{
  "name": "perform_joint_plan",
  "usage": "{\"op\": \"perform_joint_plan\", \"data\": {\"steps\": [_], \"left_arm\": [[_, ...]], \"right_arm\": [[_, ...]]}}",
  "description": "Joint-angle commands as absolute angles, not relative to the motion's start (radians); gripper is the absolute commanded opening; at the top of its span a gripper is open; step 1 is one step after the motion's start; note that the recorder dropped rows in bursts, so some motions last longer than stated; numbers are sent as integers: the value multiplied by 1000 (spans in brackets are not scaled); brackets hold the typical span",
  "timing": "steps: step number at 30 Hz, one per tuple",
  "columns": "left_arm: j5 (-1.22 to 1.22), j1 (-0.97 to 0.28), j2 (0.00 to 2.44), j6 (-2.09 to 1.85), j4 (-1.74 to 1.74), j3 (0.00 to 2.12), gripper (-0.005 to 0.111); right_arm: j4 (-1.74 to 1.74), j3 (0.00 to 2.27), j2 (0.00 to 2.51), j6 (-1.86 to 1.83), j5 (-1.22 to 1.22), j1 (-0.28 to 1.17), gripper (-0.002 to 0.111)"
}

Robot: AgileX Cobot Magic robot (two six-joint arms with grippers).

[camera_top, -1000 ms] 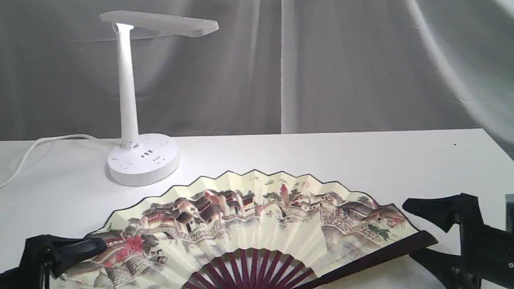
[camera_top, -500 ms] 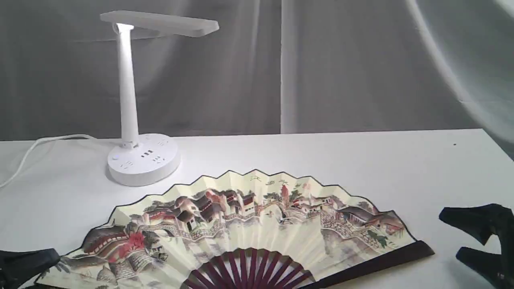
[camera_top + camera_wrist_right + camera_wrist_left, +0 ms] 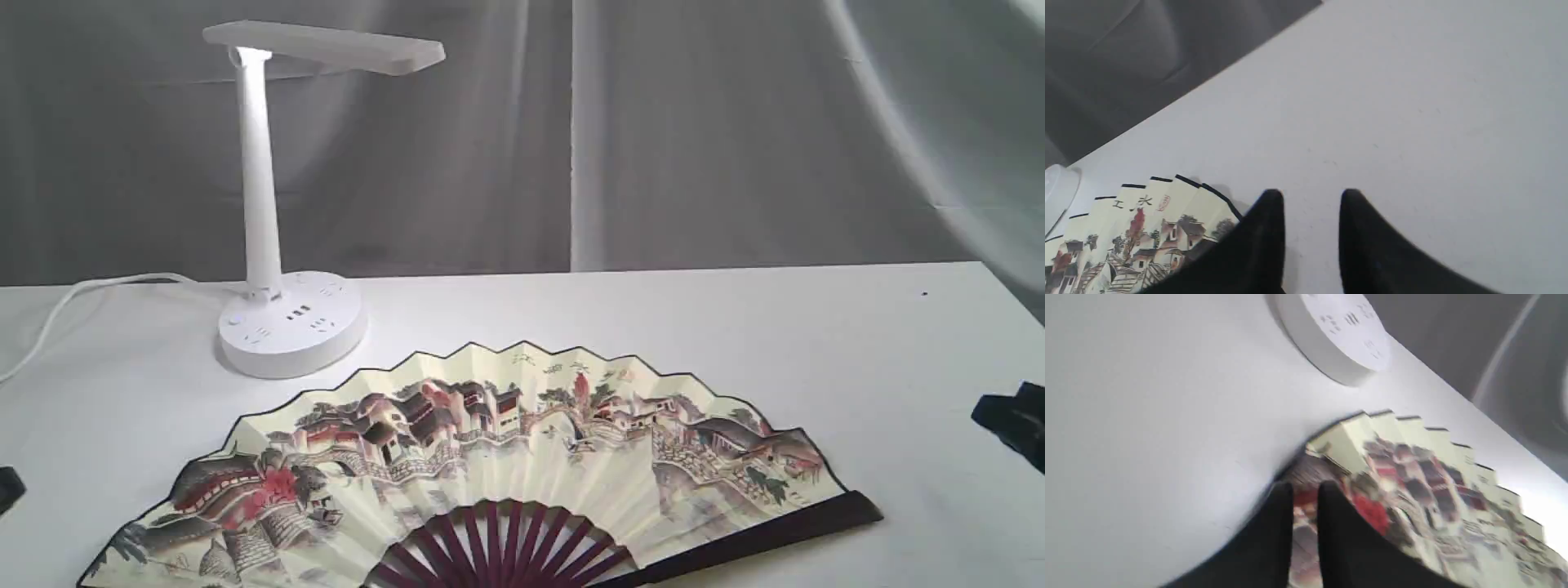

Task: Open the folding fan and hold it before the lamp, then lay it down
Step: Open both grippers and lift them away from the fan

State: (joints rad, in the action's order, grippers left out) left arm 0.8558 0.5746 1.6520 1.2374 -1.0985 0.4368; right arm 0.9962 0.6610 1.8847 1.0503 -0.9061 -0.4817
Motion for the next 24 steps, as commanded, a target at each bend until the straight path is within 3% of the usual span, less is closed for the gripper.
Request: {"op": "perform_joint_plan", "data": {"steps": [1,4,8,14,17,21,24], "left_arm": [[695,575,1528,1235,-1064,428,11],[693,510,1420,1238,-1141,433,10],[518,308,1300,1261,-1197,452,10],[-177,-72,1236,1285,-1173,524,7],[-364,-218,1259,1278,-1126,574,5],[-417,-314,1324,1085,-857,682,5],[-642,-337,1414,676,-425,848,0]], "right_arm": [[1006,660,1791,935,-907,-446,13],[981,660,1705,828,-882,-393,0],[879,691,1614,703,-670,-267,0],[755,901,1585,651,48,-44,0],[728,1031,1621,658,352,37,0],[627,1120,1685,637,431,118,0],[493,1197,1729,534,586,169,0]]}}
